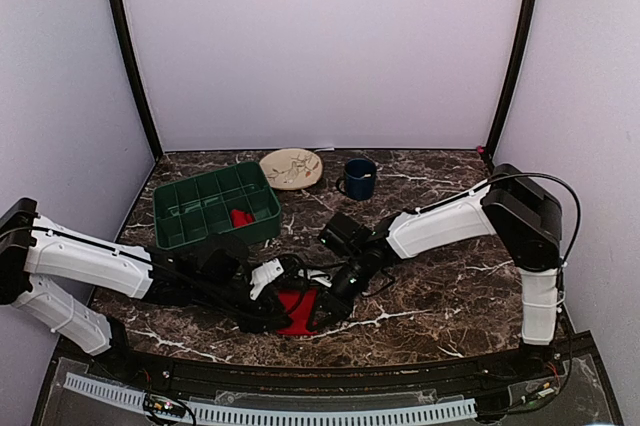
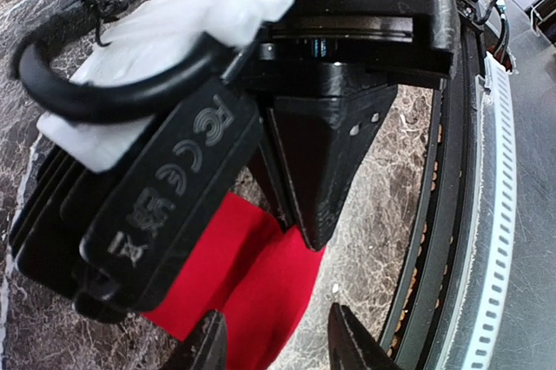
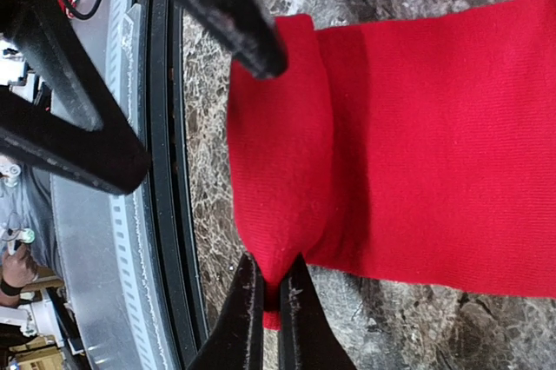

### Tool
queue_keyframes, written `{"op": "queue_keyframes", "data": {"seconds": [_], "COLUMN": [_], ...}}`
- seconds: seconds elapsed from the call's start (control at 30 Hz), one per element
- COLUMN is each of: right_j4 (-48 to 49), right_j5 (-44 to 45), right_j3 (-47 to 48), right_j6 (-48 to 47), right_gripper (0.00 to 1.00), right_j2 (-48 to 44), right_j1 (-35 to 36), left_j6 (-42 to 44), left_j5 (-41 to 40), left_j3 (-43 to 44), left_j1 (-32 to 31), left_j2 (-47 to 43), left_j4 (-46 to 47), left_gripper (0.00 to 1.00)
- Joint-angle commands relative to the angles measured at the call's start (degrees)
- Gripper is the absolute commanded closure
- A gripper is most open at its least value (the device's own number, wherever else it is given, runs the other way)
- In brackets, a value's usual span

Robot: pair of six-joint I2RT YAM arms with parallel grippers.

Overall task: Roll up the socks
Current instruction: Roll the sock at the center of the board.

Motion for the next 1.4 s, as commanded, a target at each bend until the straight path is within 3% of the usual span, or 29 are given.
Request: {"op": "queue_keyframes", "data": {"seconds": [0.0,0.53,0.97,1.27,1.37], "right_j4": [-1.3,-2.1,-3.29,-3.34,-3.13], "right_j5": [-3.39,-5.74,-6.56,-6.65,-6.65], "right_j3": [1.73,2.05,3.22,2.73,2.29], "right_j6": [-0.07,-0.44,-1.16,-1.15,-0.97], "right_gripper": [1.0,1.0,1.0,1.0,1.0], "right_j2": [1.93,3.11,4.25,4.3,4.21], "right_j1": [-0.51,-0.69,-0.78,-1.04,-1.28], "left_j6": [2.07,8.89,9.62,9.89,10.16], "left_j5": [-2.28,-8.31,-3.64,-2.84,-2.98], "left_j3": [-0.16,2.99,4.74,7.06,6.97], "left_j1": [-1.46,-4.74,-5.14,-5.13,-5.14], "left_j2": [0.98,4.82,7.95,11.76,12.39], "left_j4": [0.32,-5.12,-8.22,-9.92,-9.47], "left_gripper": [0.58,0.49,0.49,0.67,0.88]}}
